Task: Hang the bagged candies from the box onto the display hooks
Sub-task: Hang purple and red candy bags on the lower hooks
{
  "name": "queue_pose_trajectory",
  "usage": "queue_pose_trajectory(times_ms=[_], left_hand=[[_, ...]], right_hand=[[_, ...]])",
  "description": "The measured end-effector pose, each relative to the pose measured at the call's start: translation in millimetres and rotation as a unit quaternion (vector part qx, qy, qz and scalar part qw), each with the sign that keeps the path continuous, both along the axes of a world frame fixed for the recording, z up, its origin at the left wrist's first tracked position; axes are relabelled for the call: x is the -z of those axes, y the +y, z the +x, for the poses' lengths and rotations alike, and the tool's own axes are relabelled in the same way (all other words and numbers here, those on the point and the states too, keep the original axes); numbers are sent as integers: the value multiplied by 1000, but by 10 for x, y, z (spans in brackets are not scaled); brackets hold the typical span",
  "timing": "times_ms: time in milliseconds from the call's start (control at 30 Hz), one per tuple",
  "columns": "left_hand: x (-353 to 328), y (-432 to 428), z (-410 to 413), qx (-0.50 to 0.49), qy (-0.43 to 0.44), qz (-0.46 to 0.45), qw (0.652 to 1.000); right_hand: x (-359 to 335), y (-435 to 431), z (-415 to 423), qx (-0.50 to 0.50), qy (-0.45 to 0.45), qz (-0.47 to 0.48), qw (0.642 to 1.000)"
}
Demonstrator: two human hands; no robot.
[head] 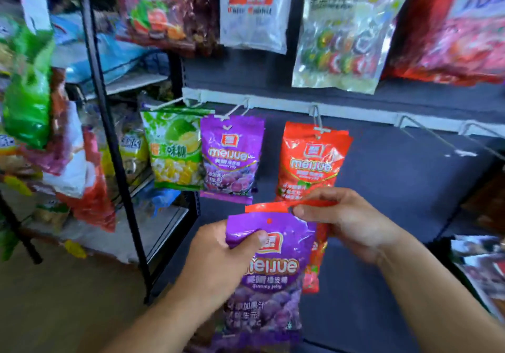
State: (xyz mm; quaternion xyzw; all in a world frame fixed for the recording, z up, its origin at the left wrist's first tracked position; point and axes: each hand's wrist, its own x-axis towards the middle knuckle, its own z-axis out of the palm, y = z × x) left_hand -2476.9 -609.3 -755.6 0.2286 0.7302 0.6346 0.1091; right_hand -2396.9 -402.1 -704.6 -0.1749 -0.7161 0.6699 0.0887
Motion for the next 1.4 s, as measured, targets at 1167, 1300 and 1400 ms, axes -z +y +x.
queue_pose_trajectory(times_ms=[1167,1300,1400], left_hand=[[-707,471,-254,15,3,28,999],[-714,497,-240,11,2,26,1000],[-719,479,-250,-2,-32,44,999]], right_hand=[[-366,689,-652,244,156,43,956],[-320,703,-716,249,165,58,953],[-260,716,-778,265,159,65,949]])
